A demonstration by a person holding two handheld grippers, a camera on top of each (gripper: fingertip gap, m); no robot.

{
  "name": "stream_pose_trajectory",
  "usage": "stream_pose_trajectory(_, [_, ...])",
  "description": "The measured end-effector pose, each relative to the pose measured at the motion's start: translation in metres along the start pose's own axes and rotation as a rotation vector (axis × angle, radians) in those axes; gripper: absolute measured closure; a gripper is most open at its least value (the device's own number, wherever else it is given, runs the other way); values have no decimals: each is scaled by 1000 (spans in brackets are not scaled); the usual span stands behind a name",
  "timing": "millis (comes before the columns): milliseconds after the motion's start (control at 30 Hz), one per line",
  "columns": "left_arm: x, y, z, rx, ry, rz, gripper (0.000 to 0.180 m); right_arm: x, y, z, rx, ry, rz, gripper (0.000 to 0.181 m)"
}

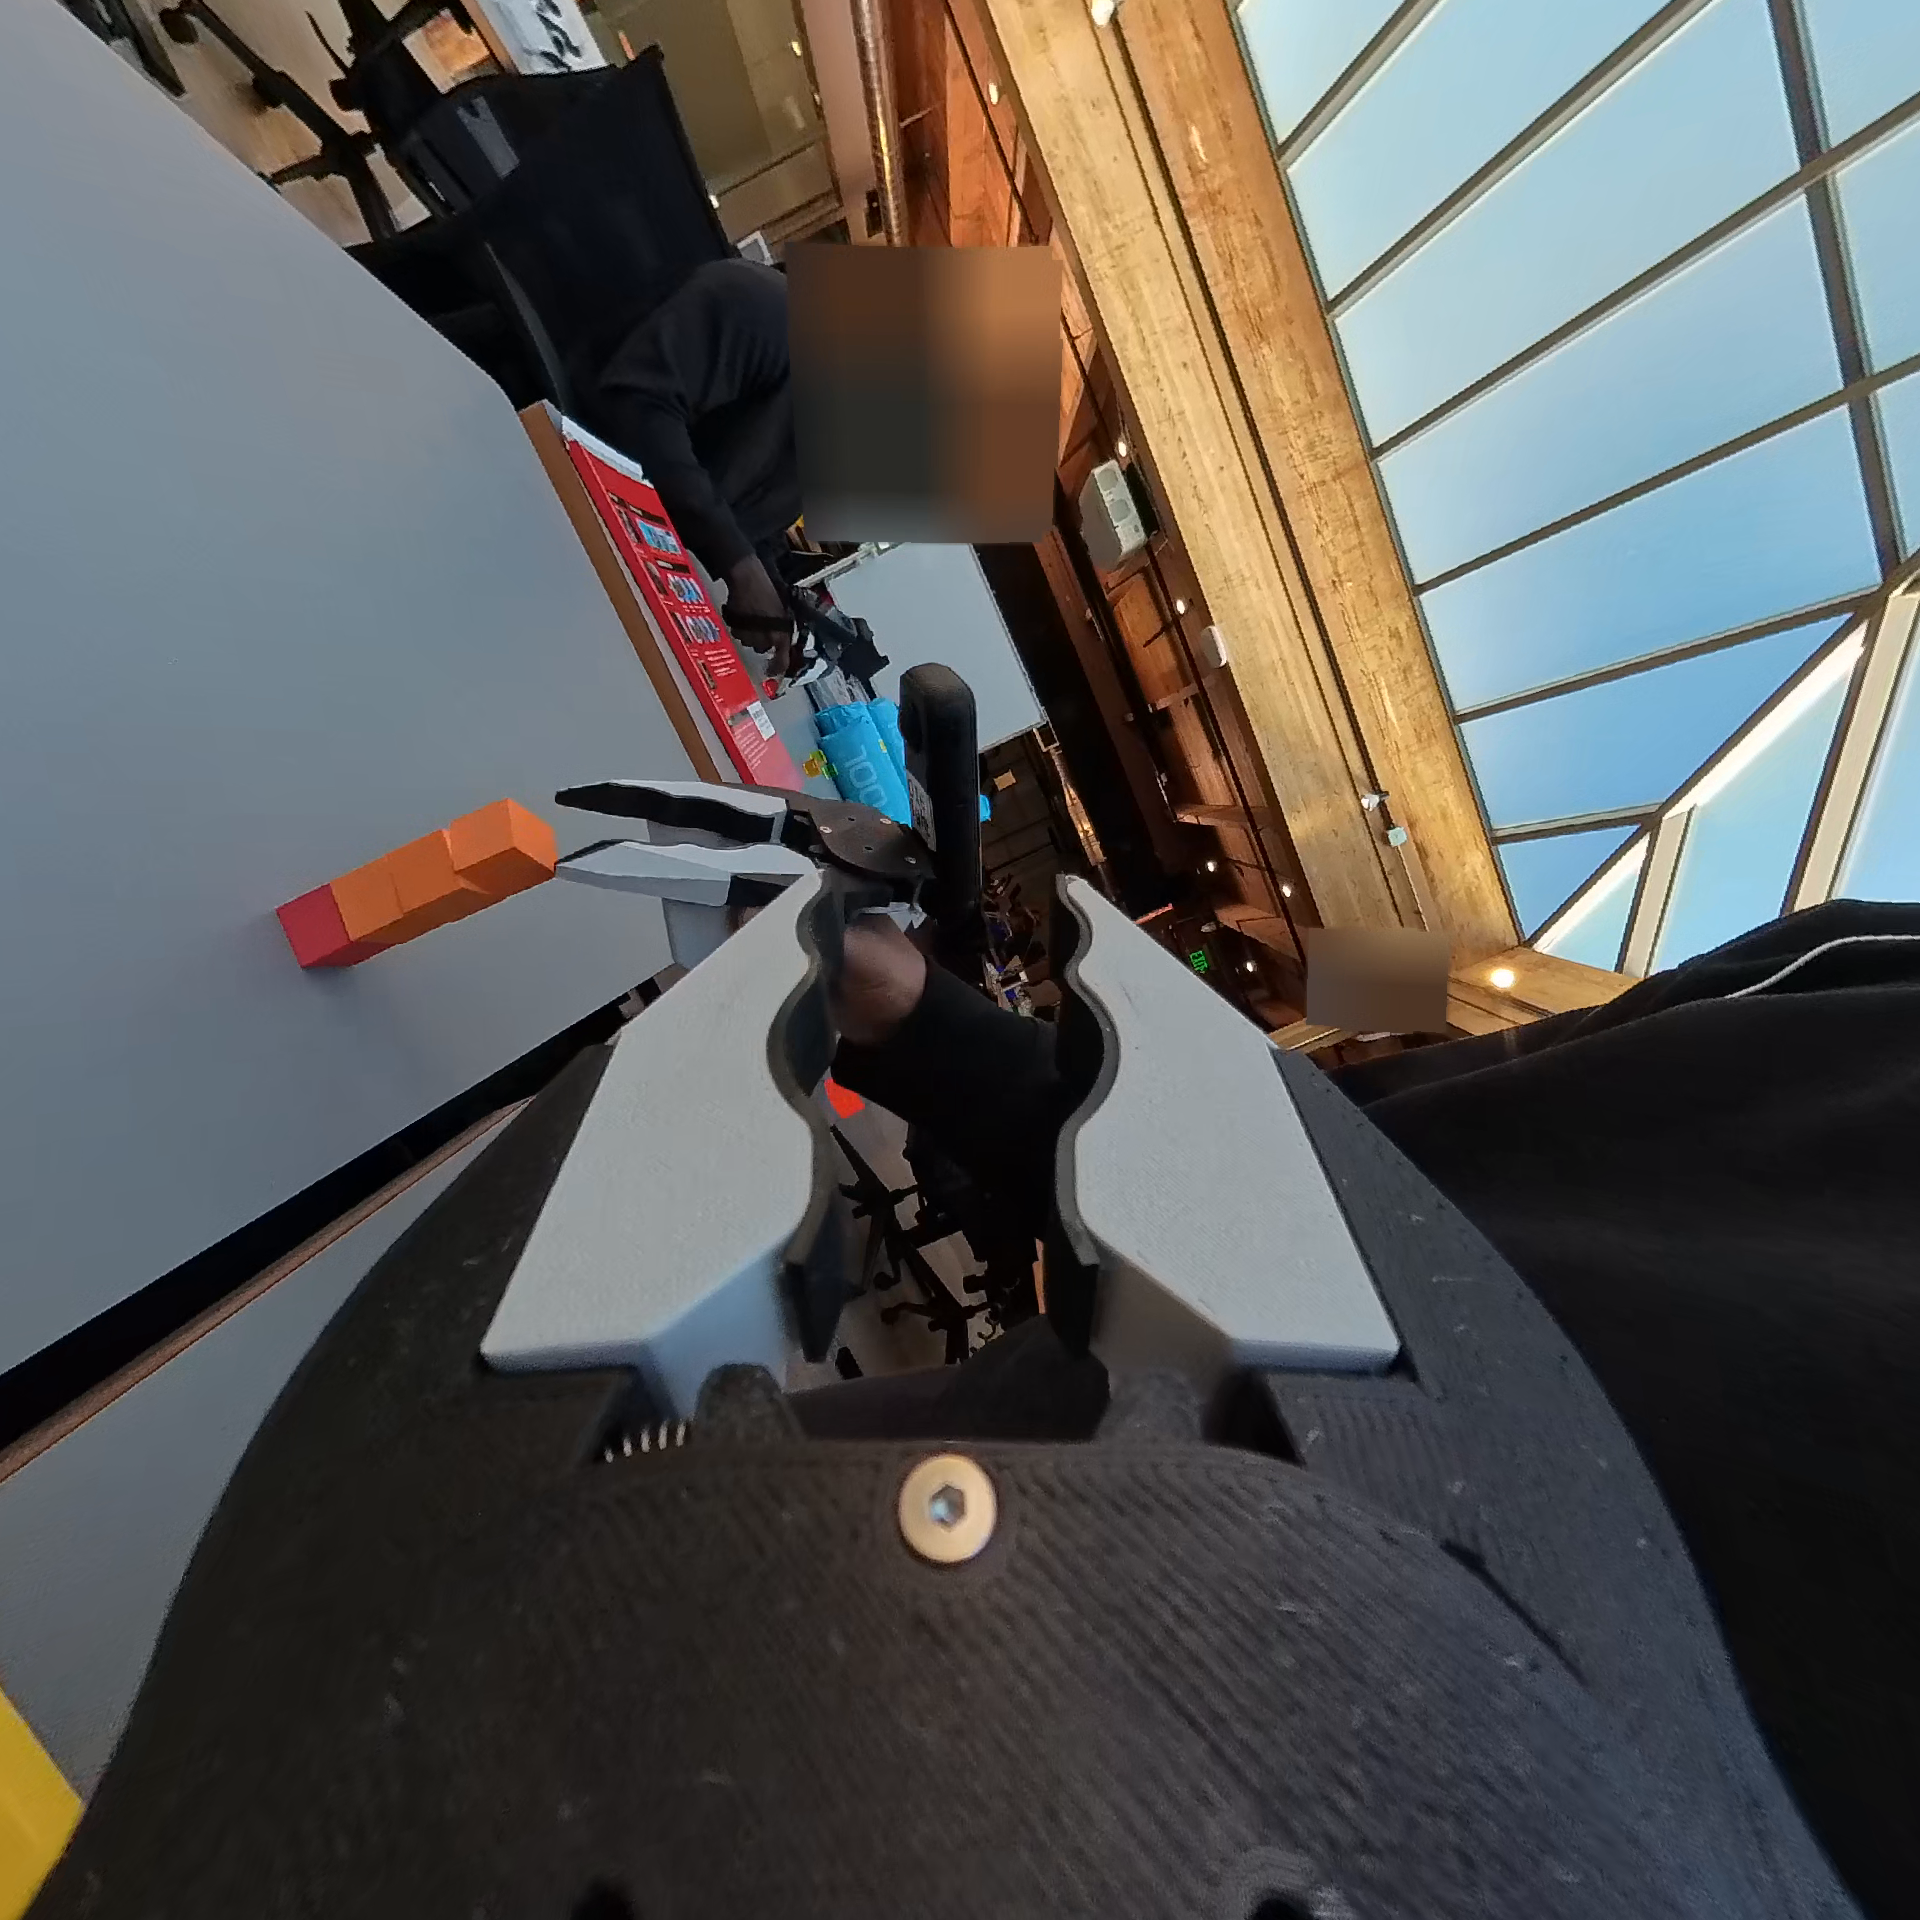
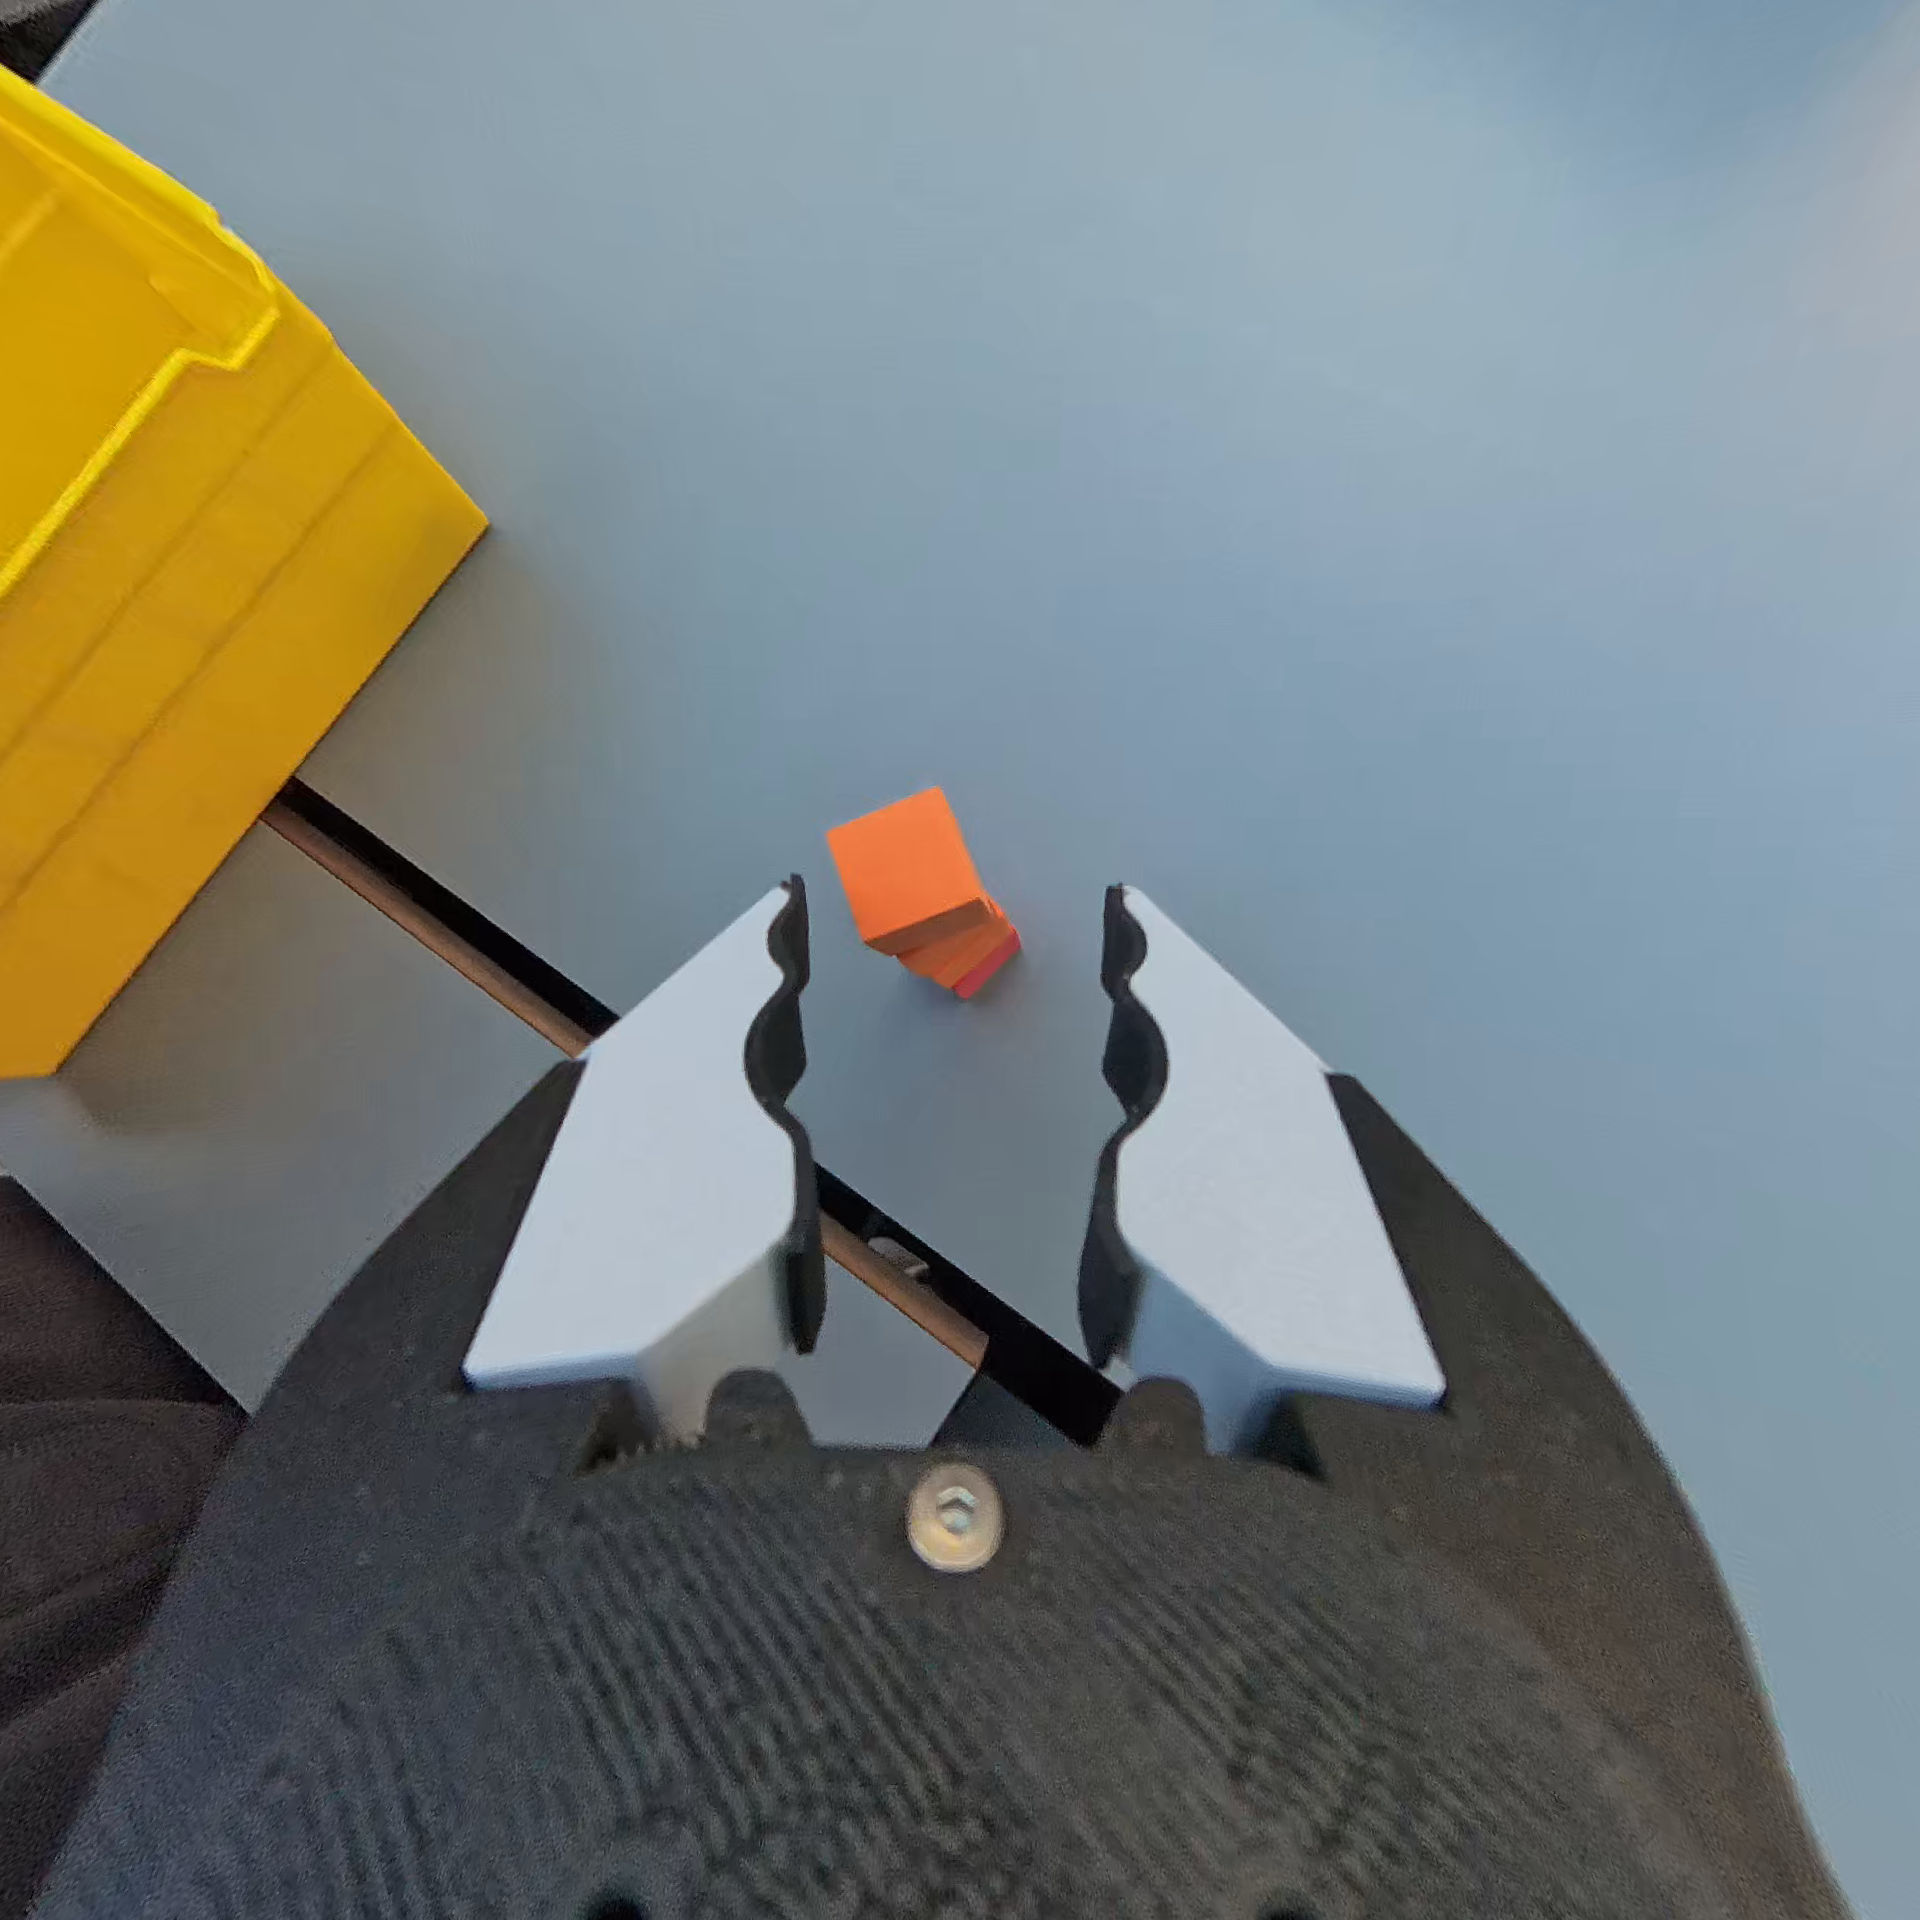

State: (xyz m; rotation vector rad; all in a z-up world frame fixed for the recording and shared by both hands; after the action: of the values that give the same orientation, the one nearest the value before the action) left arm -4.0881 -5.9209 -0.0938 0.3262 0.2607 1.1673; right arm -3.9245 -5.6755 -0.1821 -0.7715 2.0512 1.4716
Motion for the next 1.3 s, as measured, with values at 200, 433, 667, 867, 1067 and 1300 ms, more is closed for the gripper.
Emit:
stream_pose_trajectory(200, [-3,-3,-5,-28,-7,14,145,10,4,-10,-85,-13,-91,138])
stream_pose_trajectory(433, [-6,0,-5,-25,-10,20,145,11,9,-6,-95,22,-106,155])
stream_pose_trajectory(667, [-10,3,-9,-31,-6,26,145,5,13,-3,-220,84,-96,155])
stream_pose_trajectory(867, [-8,5,-8,-23,-5,22,145,8,10,2,-231,163,-137,155])
stream_pose_trajectory(1067, [-9,4,-12,-40,-4,32,145,9,10,3,-243,200,-143,155])
stream_pose_trajectory(1300, [-14,6,-19,-54,22,39,145,13,6,2,-264,202,-151,155])
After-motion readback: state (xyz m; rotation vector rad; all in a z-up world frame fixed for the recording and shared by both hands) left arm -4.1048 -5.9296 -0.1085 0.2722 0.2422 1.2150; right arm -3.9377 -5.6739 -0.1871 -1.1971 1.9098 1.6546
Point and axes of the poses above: each gripper's, where its closed fingertips meet, x out along the fingers, y out of its top, z = x × y across the jaws, the point moved 8 cm from there along -x, back along the fingers, and after that the axes turned 11 degrees about y, right-handed, at the moved point
